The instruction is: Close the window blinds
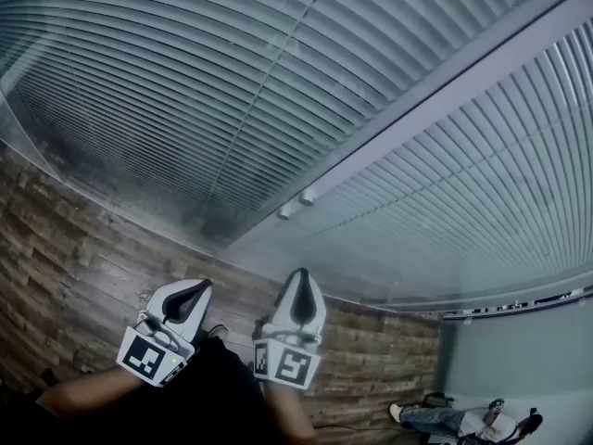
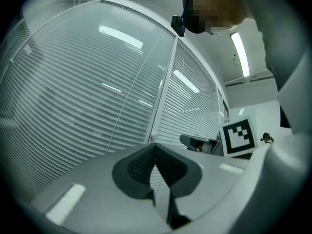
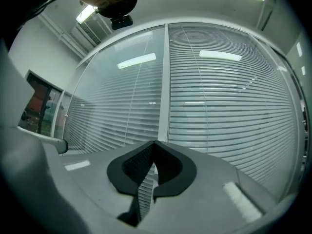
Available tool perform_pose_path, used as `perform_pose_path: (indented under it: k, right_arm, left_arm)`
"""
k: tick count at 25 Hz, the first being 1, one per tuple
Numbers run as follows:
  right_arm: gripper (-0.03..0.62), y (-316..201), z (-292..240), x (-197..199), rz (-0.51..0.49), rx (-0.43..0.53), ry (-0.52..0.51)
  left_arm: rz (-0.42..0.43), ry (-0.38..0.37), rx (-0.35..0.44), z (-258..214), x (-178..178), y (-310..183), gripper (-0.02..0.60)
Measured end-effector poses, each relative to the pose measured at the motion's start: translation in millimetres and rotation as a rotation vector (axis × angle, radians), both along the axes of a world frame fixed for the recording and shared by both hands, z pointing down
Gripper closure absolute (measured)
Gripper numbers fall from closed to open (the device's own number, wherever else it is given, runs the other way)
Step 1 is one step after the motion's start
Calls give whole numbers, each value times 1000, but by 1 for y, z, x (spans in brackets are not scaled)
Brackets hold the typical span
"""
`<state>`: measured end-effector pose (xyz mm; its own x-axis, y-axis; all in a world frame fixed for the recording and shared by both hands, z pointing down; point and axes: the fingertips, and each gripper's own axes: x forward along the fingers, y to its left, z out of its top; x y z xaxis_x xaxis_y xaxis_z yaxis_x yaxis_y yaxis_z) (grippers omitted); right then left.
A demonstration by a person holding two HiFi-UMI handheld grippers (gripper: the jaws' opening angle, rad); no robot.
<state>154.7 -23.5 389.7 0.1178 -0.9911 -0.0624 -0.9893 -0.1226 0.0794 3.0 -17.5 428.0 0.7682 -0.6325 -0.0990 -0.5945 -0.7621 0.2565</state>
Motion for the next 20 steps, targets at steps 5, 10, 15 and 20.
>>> perform_pose_path:
  k: [5,10,15,20]
  right_arm:
    - [594,16,-1,11,46,9,6]
    - [594,19,-4,11,43,14,13]
    - [594,25,-8,1,21,23,27]
    - [594,26,-5,-15,-3,25,29]
  left_arm:
    - [-3,-6,32,-8,1,-2,580]
    - [-19,-4,49,-15,-2,-9,580]
    - [-13,-16,54,-16,1,-5,580]
    - [-5,-7,67,-10,1,0,580]
